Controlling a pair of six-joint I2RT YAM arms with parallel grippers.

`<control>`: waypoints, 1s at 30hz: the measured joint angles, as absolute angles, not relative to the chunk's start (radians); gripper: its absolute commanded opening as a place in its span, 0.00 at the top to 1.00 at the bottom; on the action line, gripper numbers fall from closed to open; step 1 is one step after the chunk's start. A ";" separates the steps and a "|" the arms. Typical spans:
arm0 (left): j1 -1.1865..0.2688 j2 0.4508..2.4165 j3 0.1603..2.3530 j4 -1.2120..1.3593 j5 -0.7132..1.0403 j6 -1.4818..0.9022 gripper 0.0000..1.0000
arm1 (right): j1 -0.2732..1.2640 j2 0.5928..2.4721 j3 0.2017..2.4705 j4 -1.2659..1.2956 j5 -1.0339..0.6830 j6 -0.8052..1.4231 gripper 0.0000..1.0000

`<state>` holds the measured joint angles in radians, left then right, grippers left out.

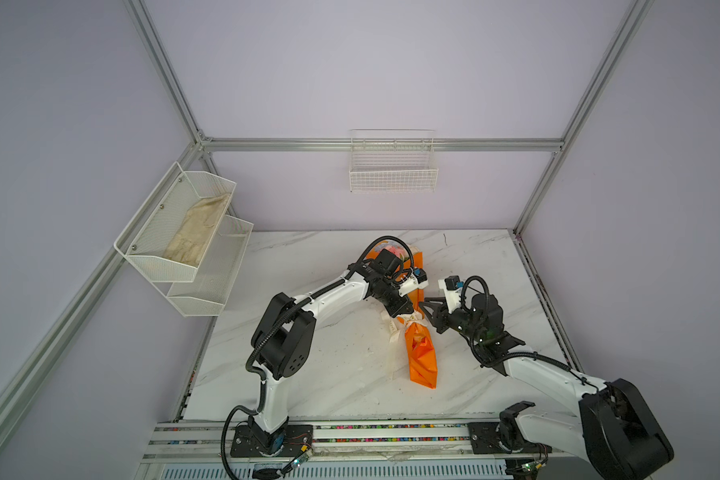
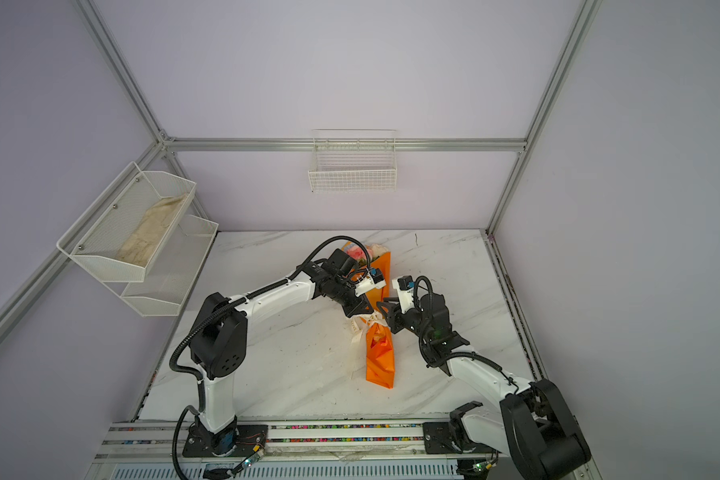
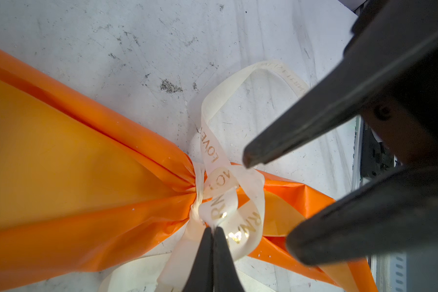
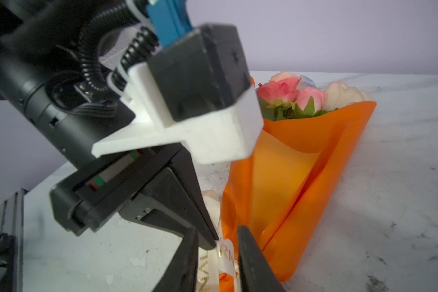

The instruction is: Tie the bouquet of fake flowers

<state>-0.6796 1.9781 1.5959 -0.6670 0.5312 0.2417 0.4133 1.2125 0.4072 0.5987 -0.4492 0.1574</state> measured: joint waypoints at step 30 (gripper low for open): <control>-0.673 1.978 1.583 -0.659 0.551 0.226 1.00 | 0.413 1.487 0.321 0.887 -0.475 0.186 0.68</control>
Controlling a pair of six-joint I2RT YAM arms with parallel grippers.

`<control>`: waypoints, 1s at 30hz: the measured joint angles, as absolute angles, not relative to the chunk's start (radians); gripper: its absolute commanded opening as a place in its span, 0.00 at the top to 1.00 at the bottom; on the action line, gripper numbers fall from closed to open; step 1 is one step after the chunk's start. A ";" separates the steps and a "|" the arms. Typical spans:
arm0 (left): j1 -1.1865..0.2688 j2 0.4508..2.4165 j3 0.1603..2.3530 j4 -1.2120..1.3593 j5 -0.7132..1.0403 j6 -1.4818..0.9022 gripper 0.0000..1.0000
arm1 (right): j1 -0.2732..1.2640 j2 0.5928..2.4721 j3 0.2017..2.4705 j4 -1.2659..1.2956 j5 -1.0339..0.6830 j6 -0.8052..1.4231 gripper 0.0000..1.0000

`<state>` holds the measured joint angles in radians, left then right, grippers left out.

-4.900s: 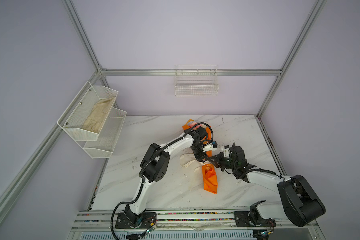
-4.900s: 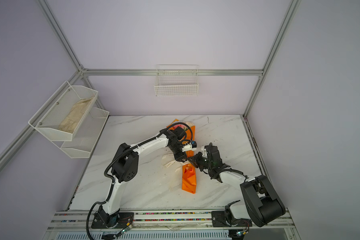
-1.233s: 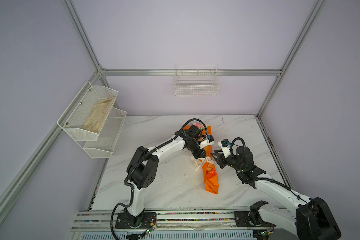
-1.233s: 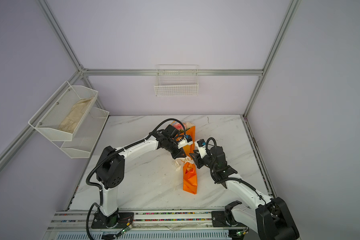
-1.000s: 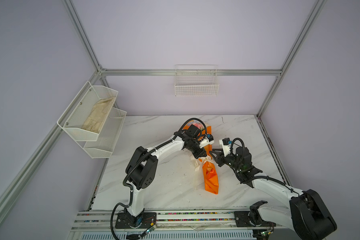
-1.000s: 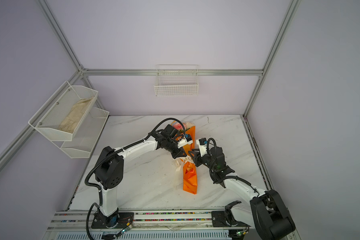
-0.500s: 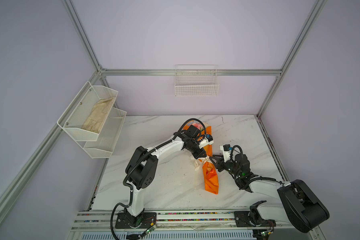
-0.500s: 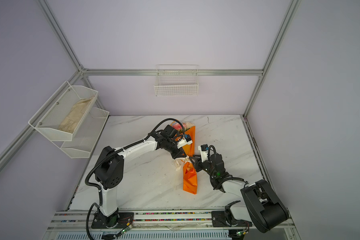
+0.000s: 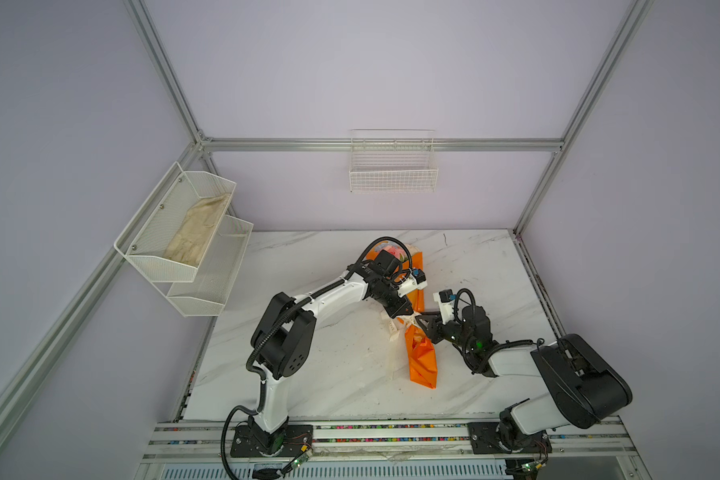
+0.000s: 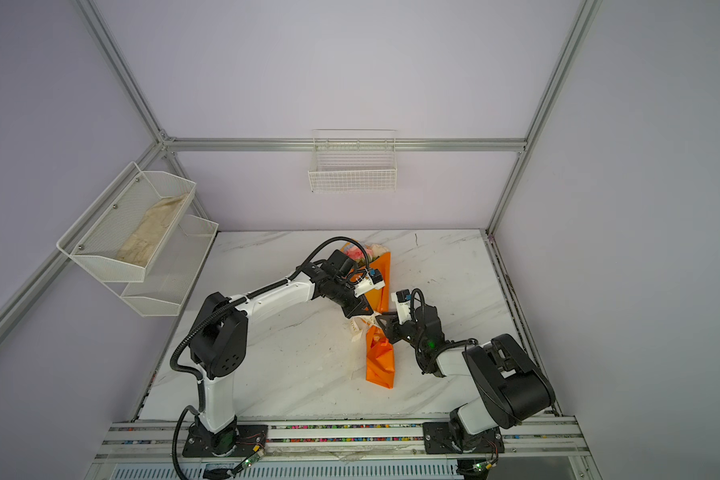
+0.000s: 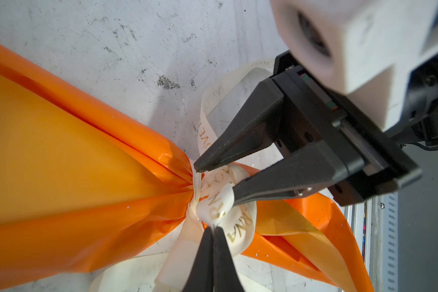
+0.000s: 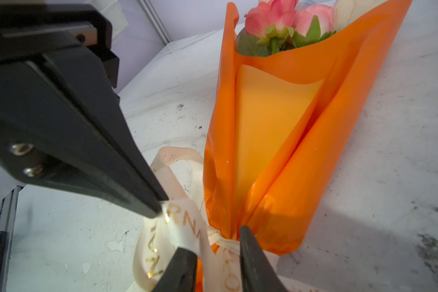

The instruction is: Tie the bouquet of fake flowers

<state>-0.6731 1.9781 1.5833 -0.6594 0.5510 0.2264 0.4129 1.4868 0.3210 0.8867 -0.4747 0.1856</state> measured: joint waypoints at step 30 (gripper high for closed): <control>-0.666 1.955 1.552 -0.624 0.515 0.181 0.61 | 0.427 1.514 0.385 0.873 -0.453 0.150 0.93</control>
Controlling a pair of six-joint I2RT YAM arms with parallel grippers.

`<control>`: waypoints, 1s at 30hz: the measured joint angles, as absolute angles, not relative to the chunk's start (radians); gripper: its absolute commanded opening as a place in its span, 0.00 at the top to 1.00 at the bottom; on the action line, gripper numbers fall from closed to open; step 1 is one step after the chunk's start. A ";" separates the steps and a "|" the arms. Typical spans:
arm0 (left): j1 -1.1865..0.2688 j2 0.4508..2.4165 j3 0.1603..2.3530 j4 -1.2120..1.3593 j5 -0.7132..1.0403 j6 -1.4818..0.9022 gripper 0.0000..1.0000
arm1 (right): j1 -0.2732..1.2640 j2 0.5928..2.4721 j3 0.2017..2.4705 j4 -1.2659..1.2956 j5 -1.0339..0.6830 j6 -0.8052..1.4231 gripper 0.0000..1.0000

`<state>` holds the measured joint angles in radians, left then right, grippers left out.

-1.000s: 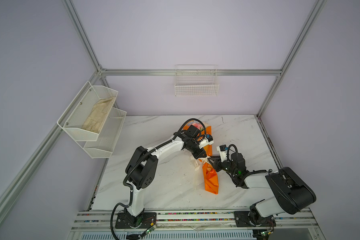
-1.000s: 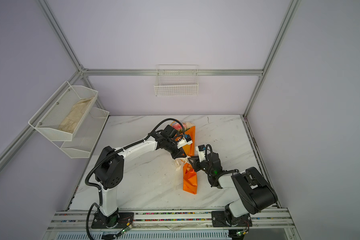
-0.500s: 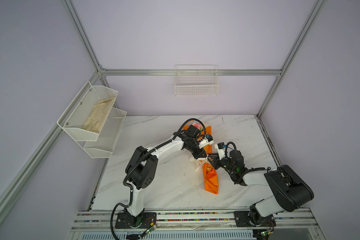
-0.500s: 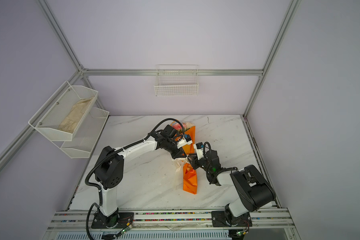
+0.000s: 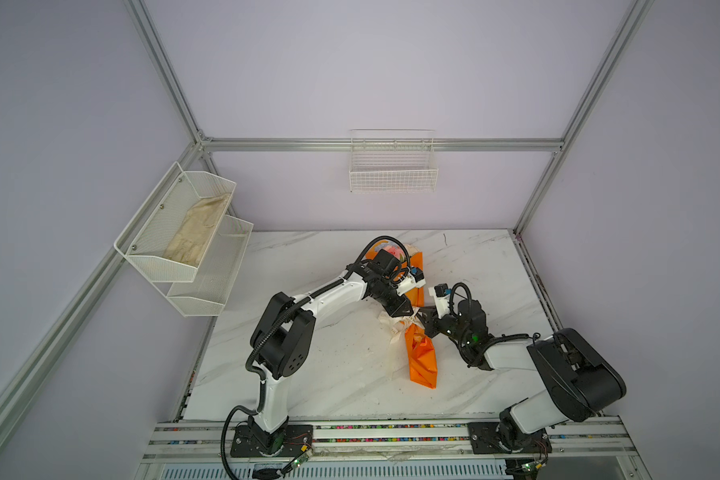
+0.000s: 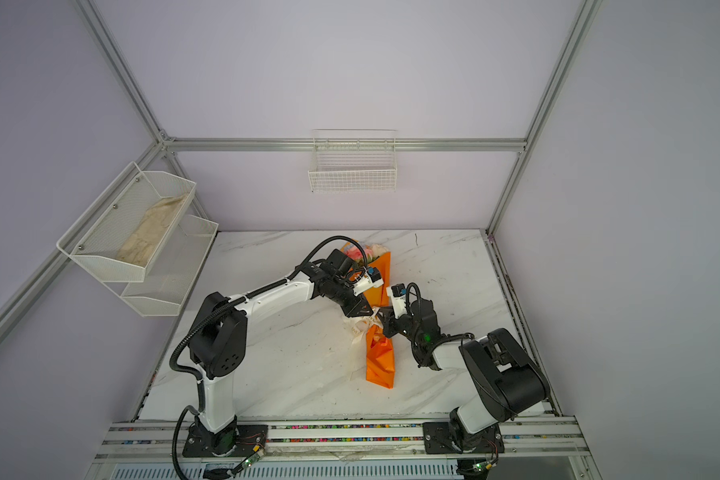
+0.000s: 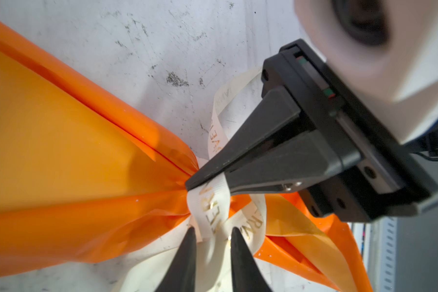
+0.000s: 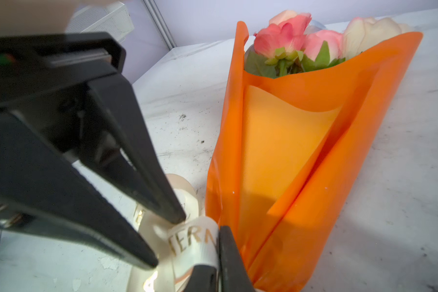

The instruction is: Tie the bouquet of fake flowers

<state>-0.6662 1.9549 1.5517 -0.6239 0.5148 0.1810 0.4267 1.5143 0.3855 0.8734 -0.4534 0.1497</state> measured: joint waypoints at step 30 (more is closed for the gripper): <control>-0.563 1.769 1.070 -0.153 0.293 0.109 0.30 | 0.427 1.483 0.369 0.871 -0.403 0.175 0.95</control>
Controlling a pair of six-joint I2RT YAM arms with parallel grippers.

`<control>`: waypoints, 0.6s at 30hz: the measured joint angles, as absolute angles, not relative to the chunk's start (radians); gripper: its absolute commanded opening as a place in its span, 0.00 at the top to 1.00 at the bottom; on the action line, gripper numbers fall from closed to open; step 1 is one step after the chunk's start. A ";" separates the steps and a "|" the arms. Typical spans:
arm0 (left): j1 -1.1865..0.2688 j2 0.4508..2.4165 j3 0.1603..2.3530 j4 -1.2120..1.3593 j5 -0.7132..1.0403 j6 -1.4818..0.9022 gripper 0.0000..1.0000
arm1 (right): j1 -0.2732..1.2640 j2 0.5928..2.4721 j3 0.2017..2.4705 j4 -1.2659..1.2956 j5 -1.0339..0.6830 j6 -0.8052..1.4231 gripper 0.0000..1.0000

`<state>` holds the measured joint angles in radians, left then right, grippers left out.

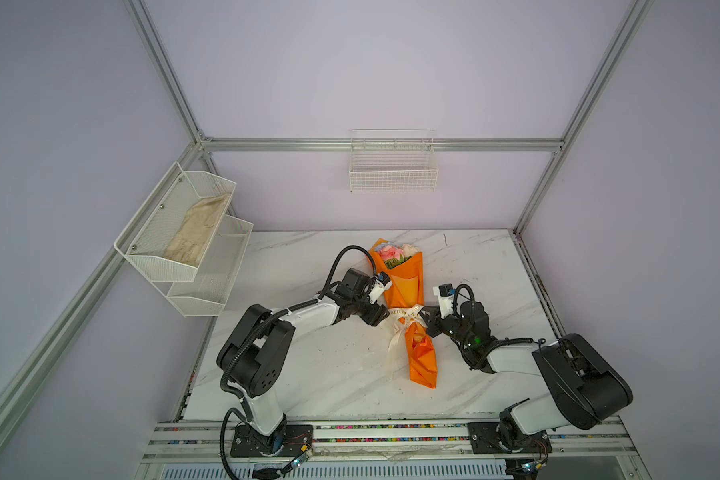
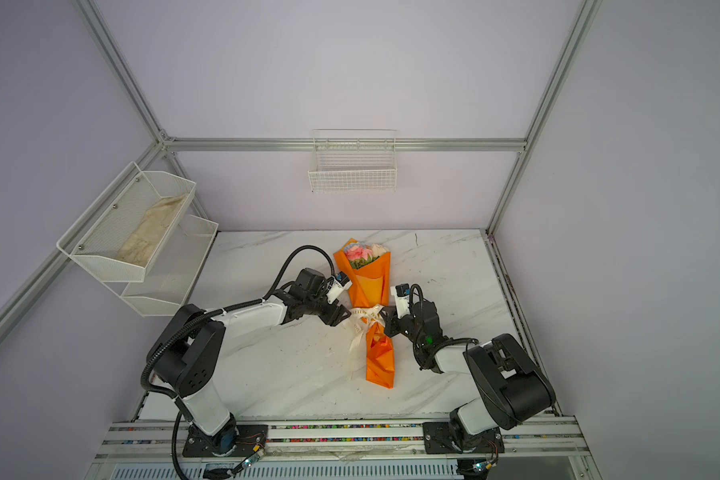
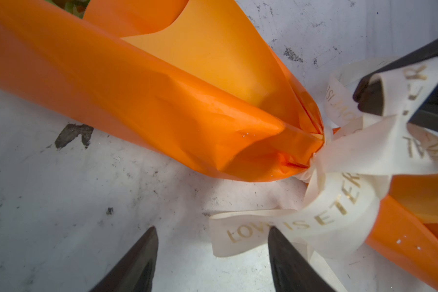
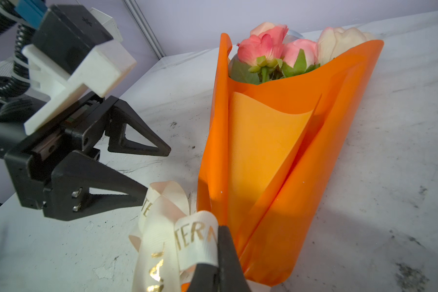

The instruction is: Tie the bouquet of fake flowers

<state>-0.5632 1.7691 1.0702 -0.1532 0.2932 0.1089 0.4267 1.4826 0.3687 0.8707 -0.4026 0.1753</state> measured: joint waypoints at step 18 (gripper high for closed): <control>-0.599 1.836 1.050 -0.123 0.270 0.315 0.39 | 0.427 1.487 0.369 0.867 -0.400 0.179 0.94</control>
<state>-0.5991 1.8362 1.0504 -0.1226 0.2695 0.3149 0.4267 1.4868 0.3687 0.8669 -0.3996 0.1787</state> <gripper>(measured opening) 0.655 0.063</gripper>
